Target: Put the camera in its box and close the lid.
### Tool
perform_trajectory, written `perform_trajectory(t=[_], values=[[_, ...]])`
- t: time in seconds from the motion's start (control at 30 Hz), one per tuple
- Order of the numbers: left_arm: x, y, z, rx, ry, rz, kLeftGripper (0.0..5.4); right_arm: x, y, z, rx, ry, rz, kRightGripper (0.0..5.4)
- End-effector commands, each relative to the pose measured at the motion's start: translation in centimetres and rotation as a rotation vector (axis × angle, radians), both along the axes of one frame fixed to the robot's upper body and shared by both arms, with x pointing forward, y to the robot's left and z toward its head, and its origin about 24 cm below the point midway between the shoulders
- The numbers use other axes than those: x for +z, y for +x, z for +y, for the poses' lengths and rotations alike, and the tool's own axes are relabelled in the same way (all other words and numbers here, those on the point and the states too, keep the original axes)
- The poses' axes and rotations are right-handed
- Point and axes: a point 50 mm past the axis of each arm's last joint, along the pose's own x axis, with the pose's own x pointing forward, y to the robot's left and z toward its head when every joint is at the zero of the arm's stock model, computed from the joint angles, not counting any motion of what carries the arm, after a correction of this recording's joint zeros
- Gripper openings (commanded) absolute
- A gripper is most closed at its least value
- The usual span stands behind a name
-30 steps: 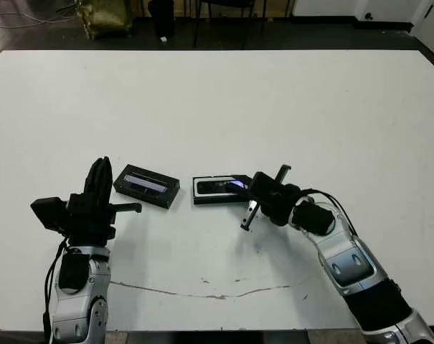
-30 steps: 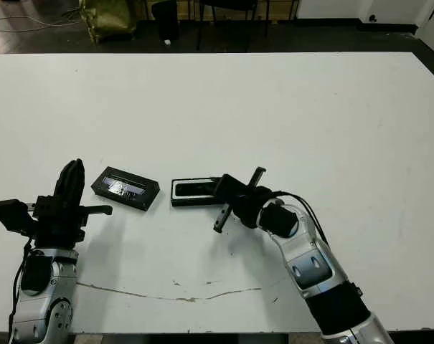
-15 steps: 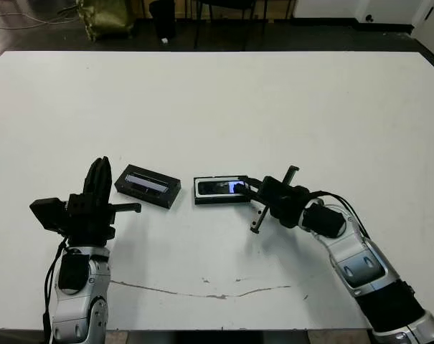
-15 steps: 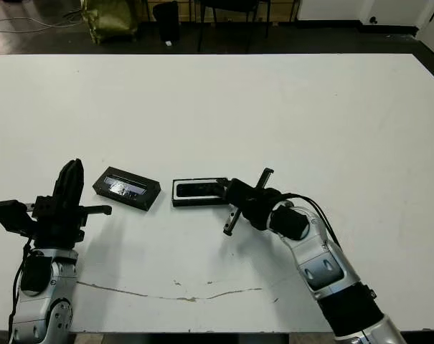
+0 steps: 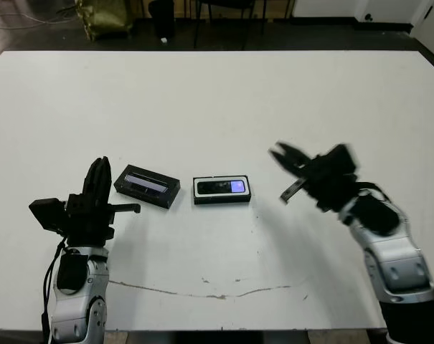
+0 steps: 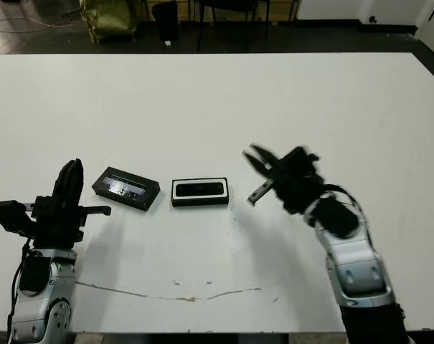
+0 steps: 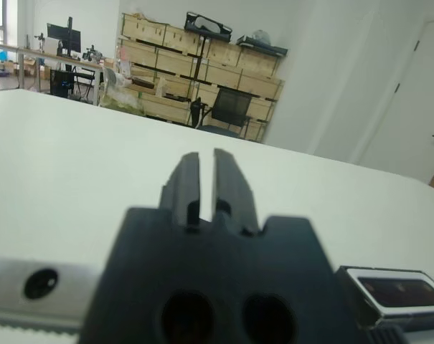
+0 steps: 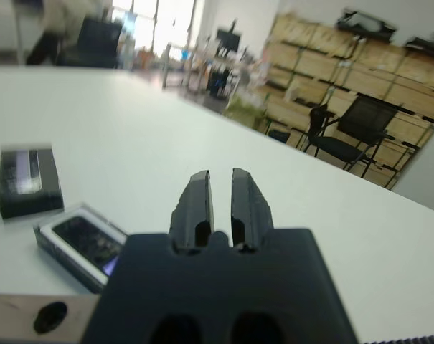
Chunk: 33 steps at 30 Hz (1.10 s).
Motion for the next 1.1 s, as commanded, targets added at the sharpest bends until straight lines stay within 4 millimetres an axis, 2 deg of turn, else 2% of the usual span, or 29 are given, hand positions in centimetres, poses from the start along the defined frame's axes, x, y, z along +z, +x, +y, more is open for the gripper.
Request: perform_trajectory(t=[0.03,0.13,0.27,0.4,0.5,0.63,0.8,0.93,1.1], values=[[1.4,-0.1,1.1,0.008,0.106,-0.042,0.00,-0.9,-0.7,-1.5,-0.014,0.083,0.051,0.01],[3.7,0.4,2.3,-0.021,0.236,-0.118,0.00,-1.2,-1.3,-2.7,-0.061,0.103,0.084,0.01],[8.1,1.8,4.0,-0.180,0.484,-0.127,0.00,-1.6,-1.8,-3.8,-0.097,0.150,0.070,0.01],[12.7,4.4,5.1,-0.310,0.853,-0.055,0.00,-2.2,-1.8,-4.2,-0.107,0.185,0.065,0.01],[14.2,7.0,5.2,-0.435,1.036,0.053,0.00,-2.6,-1.8,-4.0,-0.111,0.194,0.069,0.01],[14.7,10.5,4.9,-0.558,1.212,0.258,0.00,-2.9,-1.8,-3.7,-0.110,0.195,0.074,0.01],[13.5,14.3,4.7,-0.600,1.245,0.561,0.00,-3.0,-1.8,-3.5,-0.112,0.205,0.079,0.01],[12.1,15.7,3.6,-0.648,1.296,0.685,0.00,-3.0,-1.9,-3.6,-0.116,0.212,0.081,0.01],[10.4,16.4,2.1,-0.697,1.375,0.739,0.00,-2.9,-1.9,-3.7,-0.121,0.219,0.080,0.01]])
